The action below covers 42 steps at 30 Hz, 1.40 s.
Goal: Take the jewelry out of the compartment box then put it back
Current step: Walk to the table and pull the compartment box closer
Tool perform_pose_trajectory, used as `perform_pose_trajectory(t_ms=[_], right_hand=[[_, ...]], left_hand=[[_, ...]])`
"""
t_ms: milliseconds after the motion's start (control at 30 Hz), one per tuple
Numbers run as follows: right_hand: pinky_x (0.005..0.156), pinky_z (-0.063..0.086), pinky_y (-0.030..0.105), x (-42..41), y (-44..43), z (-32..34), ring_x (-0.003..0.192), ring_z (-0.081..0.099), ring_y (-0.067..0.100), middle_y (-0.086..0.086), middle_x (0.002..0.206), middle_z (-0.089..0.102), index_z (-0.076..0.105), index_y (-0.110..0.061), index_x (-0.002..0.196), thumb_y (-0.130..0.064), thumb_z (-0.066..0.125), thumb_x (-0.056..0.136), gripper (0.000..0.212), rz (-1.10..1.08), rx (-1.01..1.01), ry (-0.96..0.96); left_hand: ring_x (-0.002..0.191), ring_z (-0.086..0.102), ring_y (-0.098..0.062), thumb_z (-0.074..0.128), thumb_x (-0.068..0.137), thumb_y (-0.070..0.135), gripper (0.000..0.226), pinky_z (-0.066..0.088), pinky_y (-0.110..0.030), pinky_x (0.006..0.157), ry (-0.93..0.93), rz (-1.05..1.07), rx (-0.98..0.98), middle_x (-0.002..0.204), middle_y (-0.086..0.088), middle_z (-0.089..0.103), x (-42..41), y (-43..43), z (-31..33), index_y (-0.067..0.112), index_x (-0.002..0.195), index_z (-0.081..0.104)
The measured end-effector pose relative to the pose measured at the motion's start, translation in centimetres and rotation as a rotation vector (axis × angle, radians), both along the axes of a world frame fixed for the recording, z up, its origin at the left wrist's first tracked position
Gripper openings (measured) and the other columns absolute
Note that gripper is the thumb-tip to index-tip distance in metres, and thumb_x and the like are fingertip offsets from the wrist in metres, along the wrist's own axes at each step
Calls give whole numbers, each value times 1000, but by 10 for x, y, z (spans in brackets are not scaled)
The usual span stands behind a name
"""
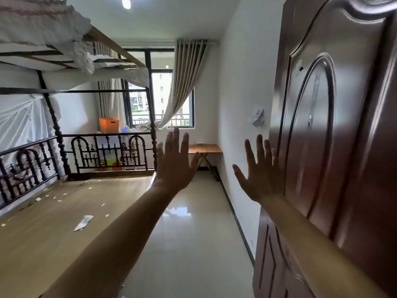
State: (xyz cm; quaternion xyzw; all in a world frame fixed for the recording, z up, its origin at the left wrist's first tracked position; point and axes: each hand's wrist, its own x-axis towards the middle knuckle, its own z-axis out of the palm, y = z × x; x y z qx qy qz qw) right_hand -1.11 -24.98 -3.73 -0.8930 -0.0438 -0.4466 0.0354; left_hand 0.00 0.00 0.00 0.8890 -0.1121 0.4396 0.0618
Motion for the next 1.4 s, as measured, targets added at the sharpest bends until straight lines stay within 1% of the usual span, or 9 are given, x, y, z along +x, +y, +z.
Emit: perform_pose_trajectory(t_ms=[267,467,633,733,867,1033,1133,1267,1400], right_hand=[[121,5,49,100,8,-20,153,0,34,14,166,-7,2,-20,159,-57,33,98,78,3,-79,30],[122,7,51,215,45,-23,153,-3,32,12,165,-14,-6,-23,158,-60,27,95,80,4,-1,99],[122,6,50,299,67,-14,153,-2,32,11,165,-13,-4,-23,158,-66,17,93,80,10,24,118],[122,6,50,354,69,-14,153,-3,31,11,166,-13,-4,-24,158,-66,19,94,80,22,29,123],[122,7,50,447,57,-30,153,-1,32,12,165,-12,-2,-23,158,-62,27,95,80,29,30,115],[122,7,50,578,37,-46,153,0,33,11,165,-13,-2,-23,159,-65,23,95,81,47,47,144],[122,6,51,670,24,-43,153,-1,33,10,165,-16,-6,-25,158,-67,22,94,81,74,62,183],[121,3,48,785,20,-32,153,-1,32,9,165,-16,-7,-26,157,-67,22,94,80,109,69,198],[122,6,48,895,38,-38,153,2,33,11,166,-11,-1,-24,158,-62,35,97,80,137,104,219]], left_hand=[[150,17,-37,23,97,57,71,14,-60,118,-35,2,112,162,-20,18,81,35,-33,13,152,32],[149,19,-36,24,96,57,71,15,-60,116,11,47,23,162,-19,20,187,84,-42,12,151,33],[151,14,-34,21,95,59,72,13,-59,116,96,29,-19,163,-16,16,285,98,-40,16,153,26],[150,17,-35,25,96,57,69,18,-60,115,127,11,-58,162,-16,20,345,98,-43,17,152,28],[149,19,-35,25,96,57,68,18,-59,116,126,-15,-42,162,-16,21,438,88,-59,17,152,29],[148,22,-37,29,97,55,67,20,-61,115,124,-13,-42,161,-18,23,570,60,-77,16,151,30],[148,22,-36,24,96,57,69,23,-63,114,206,8,-36,162,-17,22,658,41,-70,17,152,26],[149,21,-36,27,97,56,67,21,-61,116,164,32,5,162,-16,21,759,41,-53,17,152,25],[147,26,-37,32,97,53,66,21,-59,116,124,74,2,160,-18,25,855,63,-52,14,151,30]])
